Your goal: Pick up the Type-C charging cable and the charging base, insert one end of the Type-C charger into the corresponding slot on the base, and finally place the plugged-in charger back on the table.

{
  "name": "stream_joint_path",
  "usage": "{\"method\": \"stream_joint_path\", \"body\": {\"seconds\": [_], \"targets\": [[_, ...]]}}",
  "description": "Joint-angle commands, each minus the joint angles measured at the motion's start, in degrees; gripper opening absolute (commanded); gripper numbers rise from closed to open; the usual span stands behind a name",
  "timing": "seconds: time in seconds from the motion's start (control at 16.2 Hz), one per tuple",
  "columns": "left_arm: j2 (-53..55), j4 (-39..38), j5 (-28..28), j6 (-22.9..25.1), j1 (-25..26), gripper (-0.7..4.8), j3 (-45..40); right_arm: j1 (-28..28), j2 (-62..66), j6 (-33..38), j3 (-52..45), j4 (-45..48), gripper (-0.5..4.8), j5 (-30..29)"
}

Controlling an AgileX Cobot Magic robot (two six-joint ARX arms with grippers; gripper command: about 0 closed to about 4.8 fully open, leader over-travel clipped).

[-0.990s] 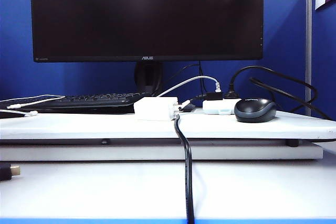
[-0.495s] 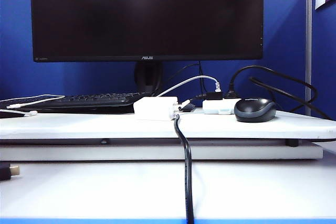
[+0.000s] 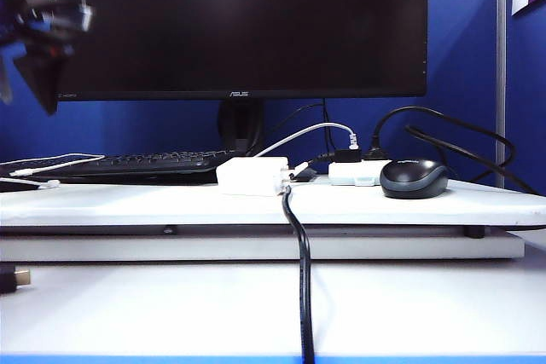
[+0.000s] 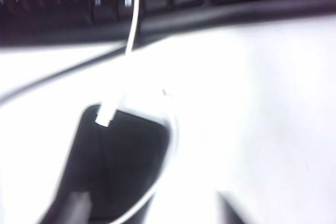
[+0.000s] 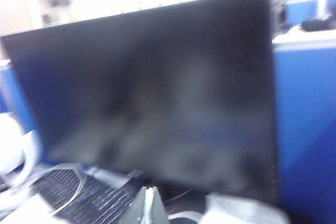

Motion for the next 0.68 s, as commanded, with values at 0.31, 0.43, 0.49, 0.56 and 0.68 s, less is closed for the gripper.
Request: {"method": "stream_joint_path", "body": {"seconds": [0.31,0.43,0.49,0.56,0.68], "targets": [[6.1,-1.2,-4.4,-4.2,-0.1,3.31,0.2,3.5,2.3,0.2,0.3,-1.7,-0.01,0.0],[6.1,-1.2,-4.4,-4.2,-0.1,3.31,0.2,3.5,2.3,0.2,0.3,-1.7,-0.01,0.0],[6.1,-1.5,-4.1,-4.3,-0.1,3.3,0.2,3.5,2.2,0.2,0.3,-1.6,-0.01,0.0],[6.1,-2.0,-3.1,-4.3,-0.1,3.29,0.2,3.5,2.2,0.2,0.3,-1.6,-0.01,0.0],[6.7,-3.4,-1.1,-4.5,-0.1,2.99,0.2,3.5,2.2,0.2,0.3,-1.6,-0.01,0.0]]}}
